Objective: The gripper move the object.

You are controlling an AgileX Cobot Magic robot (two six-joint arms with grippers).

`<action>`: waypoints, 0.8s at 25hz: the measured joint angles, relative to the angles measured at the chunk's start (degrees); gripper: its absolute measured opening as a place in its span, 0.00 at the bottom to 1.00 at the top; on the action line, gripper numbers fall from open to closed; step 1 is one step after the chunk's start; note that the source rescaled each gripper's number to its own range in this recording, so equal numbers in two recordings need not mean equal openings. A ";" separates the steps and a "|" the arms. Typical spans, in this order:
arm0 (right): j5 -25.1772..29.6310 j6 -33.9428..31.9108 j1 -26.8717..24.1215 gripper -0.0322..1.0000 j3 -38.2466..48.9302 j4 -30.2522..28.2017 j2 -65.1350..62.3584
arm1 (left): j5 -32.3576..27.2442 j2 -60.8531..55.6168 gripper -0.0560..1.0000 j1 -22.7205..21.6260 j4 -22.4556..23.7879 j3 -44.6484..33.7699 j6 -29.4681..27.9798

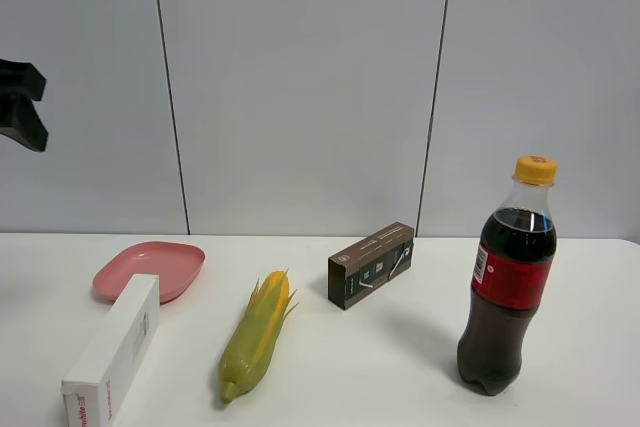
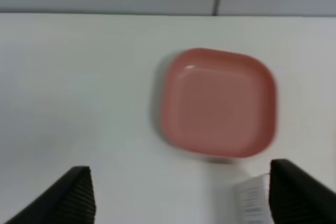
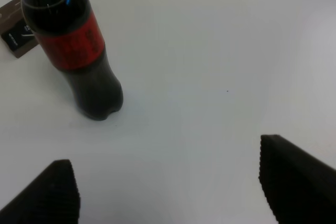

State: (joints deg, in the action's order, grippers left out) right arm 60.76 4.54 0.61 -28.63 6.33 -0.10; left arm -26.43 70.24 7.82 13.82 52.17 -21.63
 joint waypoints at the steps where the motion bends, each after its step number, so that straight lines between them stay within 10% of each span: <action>1: 0.00 0.00 0.00 1.00 0.00 0.00 0.00 | -0.67 -0.80 0.59 -1.51 0.00 0.00 1.03; 10: 0.00 0.00 0.00 1.00 0.00 0.00 0.00 | -6.02 -12.41 0.59 -12.74 -0.18 0.00 6.68; 20: 0.00 0.00 0.00 1.00 0.00 0.00 0.00 | -9.88 -33.72 0.59 -15.06 -0.76 -8.73 7.96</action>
State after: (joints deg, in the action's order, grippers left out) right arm 60.76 4.54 0.61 -28.63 6.33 -0.10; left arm -36.31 36.52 -7.25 13.06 43.44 -13.67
